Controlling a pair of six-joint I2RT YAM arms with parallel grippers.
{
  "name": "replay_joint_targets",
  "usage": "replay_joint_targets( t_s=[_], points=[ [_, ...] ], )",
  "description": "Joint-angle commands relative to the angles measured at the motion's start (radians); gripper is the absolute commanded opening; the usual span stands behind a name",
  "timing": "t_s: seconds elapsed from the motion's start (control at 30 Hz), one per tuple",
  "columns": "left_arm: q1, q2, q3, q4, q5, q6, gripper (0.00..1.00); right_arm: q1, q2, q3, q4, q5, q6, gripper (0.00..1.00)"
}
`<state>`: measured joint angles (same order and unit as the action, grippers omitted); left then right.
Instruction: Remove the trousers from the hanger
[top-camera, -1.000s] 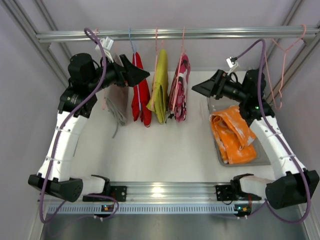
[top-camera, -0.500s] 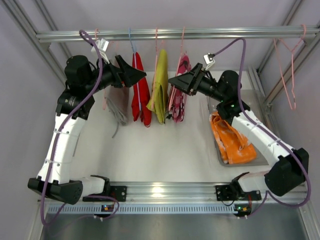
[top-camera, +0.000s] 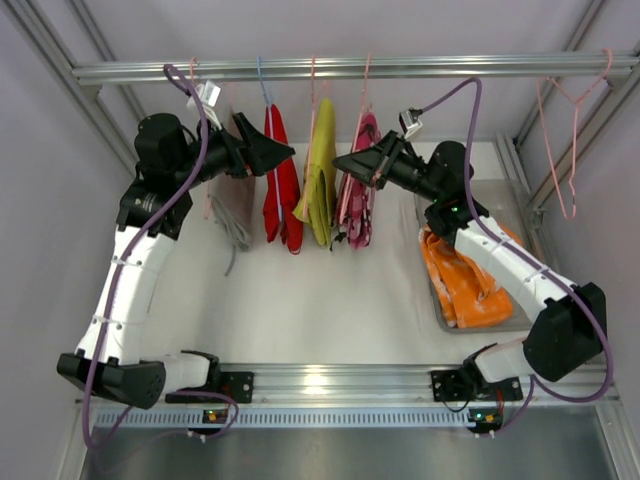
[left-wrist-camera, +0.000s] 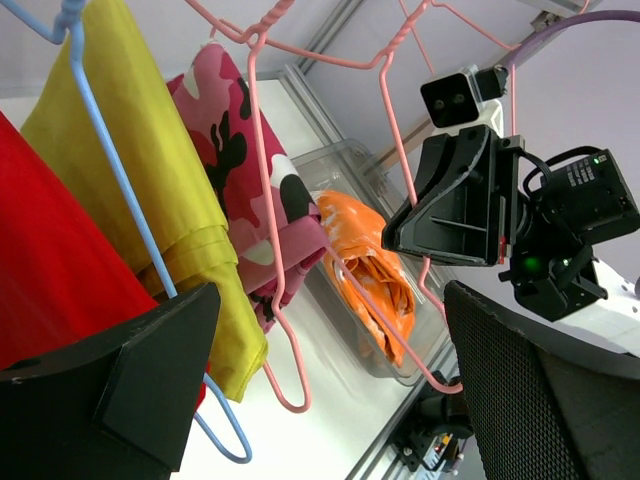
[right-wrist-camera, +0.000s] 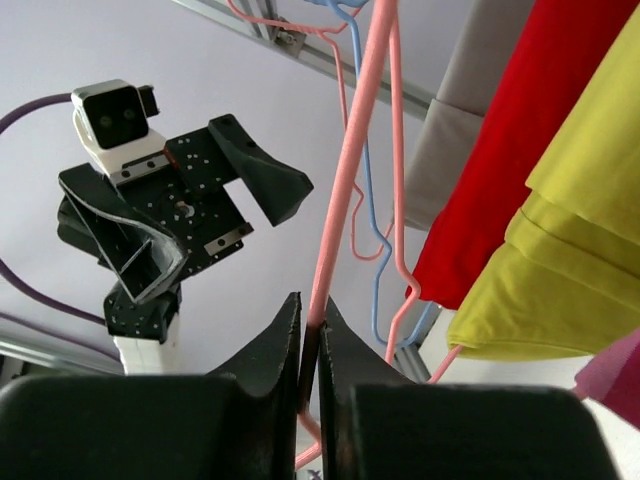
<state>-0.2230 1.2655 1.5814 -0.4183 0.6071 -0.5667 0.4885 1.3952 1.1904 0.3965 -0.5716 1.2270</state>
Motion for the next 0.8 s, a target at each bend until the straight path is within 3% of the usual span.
replay_joint_targets(
  t_s=[0.0, 0.43, 0.77],
  points=[
    [0.007, -0.003, -0.003, 0.075, 0.031, -0.024, 0.98, 0.002, -0.065, 0.041, 0.188, -0.016, -0.029, 0.00],
    [0.007, 0.018, -0.023, 0.164, 0.069, -0.064, 0.98, -0.036, -0.122, 0.150, 0.266, -0.114, -0.078, 0.00],
    [0.002, 0.020, -0.060, 0.289, 0.150, -0.131, 0.98, -0.057, -0.220, 0.109, 0.148, -0.135, -0.285, 0.00]
  ],
)
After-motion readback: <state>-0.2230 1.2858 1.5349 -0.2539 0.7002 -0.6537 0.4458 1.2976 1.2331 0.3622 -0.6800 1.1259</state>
